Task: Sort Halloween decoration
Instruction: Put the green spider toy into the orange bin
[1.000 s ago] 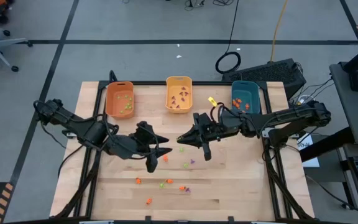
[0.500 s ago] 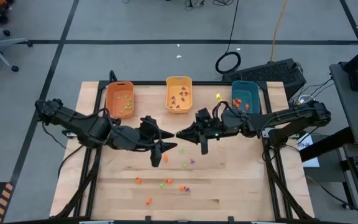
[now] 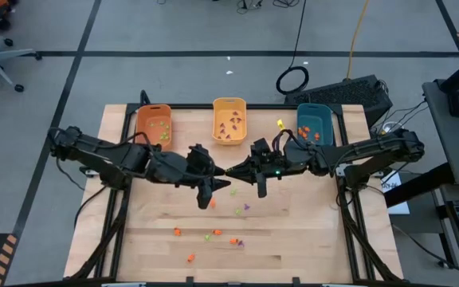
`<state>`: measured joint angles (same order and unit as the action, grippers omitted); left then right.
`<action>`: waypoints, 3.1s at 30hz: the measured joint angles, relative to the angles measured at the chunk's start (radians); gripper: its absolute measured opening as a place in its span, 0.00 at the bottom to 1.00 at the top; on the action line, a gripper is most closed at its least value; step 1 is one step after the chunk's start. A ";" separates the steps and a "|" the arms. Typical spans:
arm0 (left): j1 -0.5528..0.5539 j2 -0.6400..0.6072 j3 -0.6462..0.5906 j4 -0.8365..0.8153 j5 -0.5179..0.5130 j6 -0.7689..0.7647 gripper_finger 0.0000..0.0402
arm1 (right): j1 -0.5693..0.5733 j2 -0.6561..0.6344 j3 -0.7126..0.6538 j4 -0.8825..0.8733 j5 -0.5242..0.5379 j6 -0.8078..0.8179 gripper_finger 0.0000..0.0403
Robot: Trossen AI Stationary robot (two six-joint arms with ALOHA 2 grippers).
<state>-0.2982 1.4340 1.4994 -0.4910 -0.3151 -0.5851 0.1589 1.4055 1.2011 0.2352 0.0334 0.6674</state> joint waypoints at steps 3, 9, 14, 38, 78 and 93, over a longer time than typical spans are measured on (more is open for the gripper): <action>0.008 0.003 0.000 0.016 0.005 0.018 0.37 | 0.000 0.000 0.000 0.000 -0.001 -0.001 0.00; 0.011 0.008 0.000 0.012 0.021 0.023 0.31 | 0.000 0.000 0.000 0.000 -0.003 -0.002 0.00; 0.011 0.007 0.000 0.010 0.044 0.024 0.27 | 0.000 0.000 0.000 0.000 -0.007 -0.002 0.00; 0.044 0.007 0.000 0.016 0.115 0.041 0.00 | 0.000 0.000 0.000 -0.001 -0.004 0.078 0.18; 0.240 -0.224 0.000 -0.389 0.048 0.042 0.00 | -0.122 -0.130 0.000 -0.463 -0.087 -0.021 0.74; 0.754 -0.232 0.000 -0.708 0.157 0.147 0.00 | -0.385 -0.177 0.000 -0.569 -0.088 -0.274 0.74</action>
<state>0.4555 1.2023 1.4990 -1.1992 -0.1580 -0.4377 -0.2260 1.2289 1.2011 -0.3335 -0.0547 0.3932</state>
